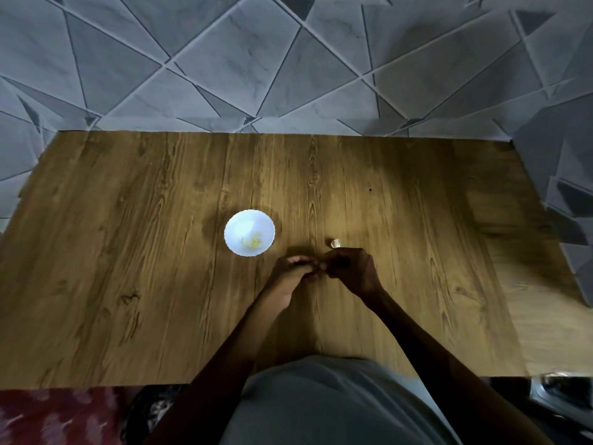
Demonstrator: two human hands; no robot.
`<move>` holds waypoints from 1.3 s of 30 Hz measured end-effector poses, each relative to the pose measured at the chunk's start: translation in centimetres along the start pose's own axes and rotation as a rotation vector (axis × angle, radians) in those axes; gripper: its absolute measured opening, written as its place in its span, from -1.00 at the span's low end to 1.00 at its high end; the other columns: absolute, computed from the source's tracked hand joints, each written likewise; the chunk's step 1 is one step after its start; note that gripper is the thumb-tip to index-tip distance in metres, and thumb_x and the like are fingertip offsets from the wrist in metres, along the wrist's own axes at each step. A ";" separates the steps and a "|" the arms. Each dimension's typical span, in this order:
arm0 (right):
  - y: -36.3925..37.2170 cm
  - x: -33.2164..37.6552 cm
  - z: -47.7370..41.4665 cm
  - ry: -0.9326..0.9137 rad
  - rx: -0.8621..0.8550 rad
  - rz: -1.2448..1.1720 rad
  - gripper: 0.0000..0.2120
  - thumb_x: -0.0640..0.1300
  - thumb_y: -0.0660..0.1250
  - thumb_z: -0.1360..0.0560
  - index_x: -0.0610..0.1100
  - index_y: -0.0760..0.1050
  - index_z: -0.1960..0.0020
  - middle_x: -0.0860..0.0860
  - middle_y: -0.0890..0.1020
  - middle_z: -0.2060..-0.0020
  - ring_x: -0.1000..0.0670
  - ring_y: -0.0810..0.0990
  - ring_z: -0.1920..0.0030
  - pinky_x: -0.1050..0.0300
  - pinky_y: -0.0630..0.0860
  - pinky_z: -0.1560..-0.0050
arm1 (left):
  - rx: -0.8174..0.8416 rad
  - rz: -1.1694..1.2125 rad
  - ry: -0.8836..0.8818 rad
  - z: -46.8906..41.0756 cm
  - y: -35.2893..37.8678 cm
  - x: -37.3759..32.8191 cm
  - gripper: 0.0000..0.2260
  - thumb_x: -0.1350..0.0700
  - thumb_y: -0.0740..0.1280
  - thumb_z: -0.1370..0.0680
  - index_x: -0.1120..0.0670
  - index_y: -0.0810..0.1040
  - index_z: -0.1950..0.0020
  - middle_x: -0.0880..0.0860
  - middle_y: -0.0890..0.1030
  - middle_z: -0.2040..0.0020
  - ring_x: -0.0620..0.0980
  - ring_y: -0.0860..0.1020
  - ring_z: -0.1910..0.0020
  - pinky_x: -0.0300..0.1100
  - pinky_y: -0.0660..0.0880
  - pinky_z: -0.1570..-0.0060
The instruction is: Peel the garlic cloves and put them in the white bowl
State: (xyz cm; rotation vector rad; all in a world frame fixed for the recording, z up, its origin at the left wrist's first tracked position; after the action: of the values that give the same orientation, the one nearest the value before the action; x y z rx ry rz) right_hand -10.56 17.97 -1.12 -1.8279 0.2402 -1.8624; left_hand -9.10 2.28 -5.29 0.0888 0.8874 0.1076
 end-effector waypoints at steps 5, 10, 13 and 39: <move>0.6 -0.9 1.3 0.033 -0.073 0.149 -0.81 -0.34 0.42 -0.48 -0.06 0.61 0.15 0.16 0.62 0.30 0.20 0.62 0.31 0.35 0.54 0.27 | 0.059 -0.035 -0.038 0.8 0.3 1.0 -0.80 0.26 0.40 -0.52 0.25 0.64 -0.13 0.17 0.68 -0.03 0.02 0.65 0.07 -0.23 0.56 0.04; 1.5 -2.3 2.6 -0.012 -0.057 0.497 -0.88 -0.28 0.30 -0.57 -0.14 0.57 0.10 0.00 0.60 0.26 0.07 0.56 0.33 0.18 0.52 0.30 | -0.168 -0.611 0.236 1.1 -0.9 0.1 -0.81 0.23 0.43 -0.50 0.19 0.60 -0.11 0.01 0.61 0.03 -0.08 0.56 0.07 -0.49 0.39 0.21; 1.8 -2.7 3.0 -0.029 -0.038 0.591 -0.91 -0.25 0.28 -0.59 -0.18 0.54 0.08 -0.06 0.59 0.21 0.00 0.55 0.28 0.20 0.41 0.27 | -0.206 -0.804 0.351 1.5 -1.7 0.0 -0.73 0.18 0.47 -0.47 0.12 0.58 -0.15 0.01 0.60 -0.04 -0.08 0.55 -0.01 -0.33 0.46 0.03; 0.9 -0.8 3.0 0.347 -0.052 -0.163 -0.92 -0.34 0.39 -0.50 -0.22 0.65 0.10 -0.07 0.71 0.23 -0.03 0.72 0.23 0.09 0.67 0.19 | 0.072 -0.495 0.300 2.6 -0.8 -0.5 -0.88 0.25 0.42 -0.52 0.24 0.64 -0.03 0.05 0.65 0.15 -0.24 0.58 0.22 -0.34 0.50 0.19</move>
State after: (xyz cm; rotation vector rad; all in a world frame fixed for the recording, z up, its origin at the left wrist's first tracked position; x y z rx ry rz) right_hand -7.47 18.20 -2.01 -1.5865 0.2703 -2.3050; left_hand -7.33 1.30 -3.34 -0.0842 1.1883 -0.3816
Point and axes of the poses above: each hand's wrist, its own z-axis away from the middle knuckle, its own y-axis out of the palm, x = y × z, the point moved 5 cm from there along -z, towards the middle knuckle
